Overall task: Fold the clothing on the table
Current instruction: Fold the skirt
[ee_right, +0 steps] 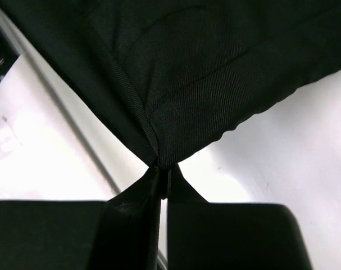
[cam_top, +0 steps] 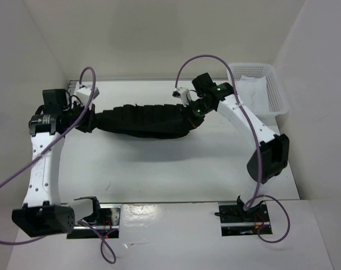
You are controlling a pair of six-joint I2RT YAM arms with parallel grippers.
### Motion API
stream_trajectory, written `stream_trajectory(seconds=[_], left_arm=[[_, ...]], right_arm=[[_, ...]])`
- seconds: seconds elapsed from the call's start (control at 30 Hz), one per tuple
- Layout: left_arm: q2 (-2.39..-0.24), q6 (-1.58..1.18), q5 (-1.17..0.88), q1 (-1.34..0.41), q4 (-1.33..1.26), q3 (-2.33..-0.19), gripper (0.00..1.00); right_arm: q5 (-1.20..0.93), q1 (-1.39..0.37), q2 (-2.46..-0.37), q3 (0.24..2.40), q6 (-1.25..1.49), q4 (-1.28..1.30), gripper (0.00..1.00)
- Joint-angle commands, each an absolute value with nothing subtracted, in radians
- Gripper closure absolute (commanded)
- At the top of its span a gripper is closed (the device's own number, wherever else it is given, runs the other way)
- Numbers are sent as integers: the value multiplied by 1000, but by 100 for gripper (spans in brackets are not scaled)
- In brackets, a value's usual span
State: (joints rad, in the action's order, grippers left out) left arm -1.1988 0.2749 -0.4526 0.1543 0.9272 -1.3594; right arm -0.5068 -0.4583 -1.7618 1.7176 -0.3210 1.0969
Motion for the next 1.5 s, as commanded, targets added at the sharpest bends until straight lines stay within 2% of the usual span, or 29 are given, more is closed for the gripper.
stream_trajectory(seconds=[0.0, 0.2, 0.37, 0.5, 0.7, 0.8, 0.93, 0.97, 1.0, 1.07, 1.1, 1.17, 1.3, 1.47], left_arm=[[-1105, 373, -393, 176, 966, -1333, 100], [-1060, 391, -371, 176, 966, -1295, 100], [-1153, 391, -333, 176, 966, -1286, 100], [-1236, 367, -313, 176, 920, -1264, 100], [-1357, 338, -267, 176, 859, -1264, 100], [-1423, 325, -258, 196, 833, -1264, 100], [-1527, 302, -247, 206, 796, -1304, 92], [-1549, 284, -247, 206, 796, -1318, 74], [-1571, 273, -236, 215, 784, -1331, 61], [-1638, 242, -236, 225, 773, -1380, 40], [-1681, 224, -245, 236, 762, -1397, 19], [-1716, 203, -245, 252, 743, -1446, 2], [-1750, 163, -328, 311, 692, -1491, 0], [-1697, 163, -391, 322, 704, -1479, 0]], right_arm=[[-456, -479, -1622, 1674, -364, 1186, 100], [-425, -488, -1571, 1661, -351, 1186, 100], [-425, -488, -1667, 1706, -342, 1177, 100], [-425, -488, -1820, 1773, -342, 1167, 100], [-474, -431, -2060, 1975, -342, 1207, 100], [-500, -398, -2199, 2171, -354, 1265, 100], [-528, -370, -2380, 2370, -331, 1299, 99], [-528, -358, -2405, 2405, -321, 1299, 93], [-528, -348, -2430, 2475, -293, 1299, 86], [-545, -321, -2494, 2525, -275, 1299, 74], [-558, -310, -2514, 2574, -249, 1299, 55], [-595, -276, -2559, 2611, -223, 1299, 28], [-687, -218, -2591, 2697, -184, 1299, 14], [-713, -221, -2548, 2685, -184, 1299, 10]])
